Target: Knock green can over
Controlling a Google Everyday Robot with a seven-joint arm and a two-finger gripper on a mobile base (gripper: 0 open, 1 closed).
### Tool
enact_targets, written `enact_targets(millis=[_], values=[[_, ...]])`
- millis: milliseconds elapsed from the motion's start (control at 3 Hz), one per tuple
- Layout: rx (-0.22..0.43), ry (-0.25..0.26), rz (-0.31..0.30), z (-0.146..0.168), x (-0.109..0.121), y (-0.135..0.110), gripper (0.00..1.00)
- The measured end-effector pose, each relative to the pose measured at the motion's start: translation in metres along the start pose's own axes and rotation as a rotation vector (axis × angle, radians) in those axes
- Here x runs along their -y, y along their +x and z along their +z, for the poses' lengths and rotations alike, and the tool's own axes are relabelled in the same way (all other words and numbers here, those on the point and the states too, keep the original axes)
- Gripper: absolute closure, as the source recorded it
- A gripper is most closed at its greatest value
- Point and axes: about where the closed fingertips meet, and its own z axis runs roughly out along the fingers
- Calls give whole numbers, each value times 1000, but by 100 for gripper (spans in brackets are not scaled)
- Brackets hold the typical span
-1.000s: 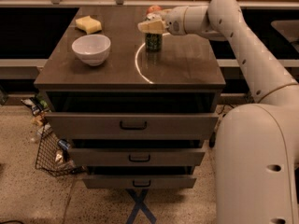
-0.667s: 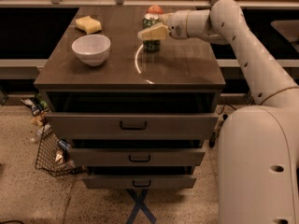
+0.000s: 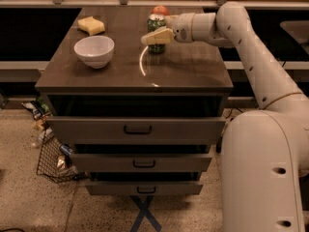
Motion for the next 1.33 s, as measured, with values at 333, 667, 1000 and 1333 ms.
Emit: enact_targets(millis=[333, 667, 1000, 1333], values=[[31, 0, 6, -1, -1, -4, 48], [33, 20, 32, -26, -5, -2, 70], [-55, 16, -103, -43, -23, -54, 94], [-306, -40, -378, -46, -53, -86, 100]])
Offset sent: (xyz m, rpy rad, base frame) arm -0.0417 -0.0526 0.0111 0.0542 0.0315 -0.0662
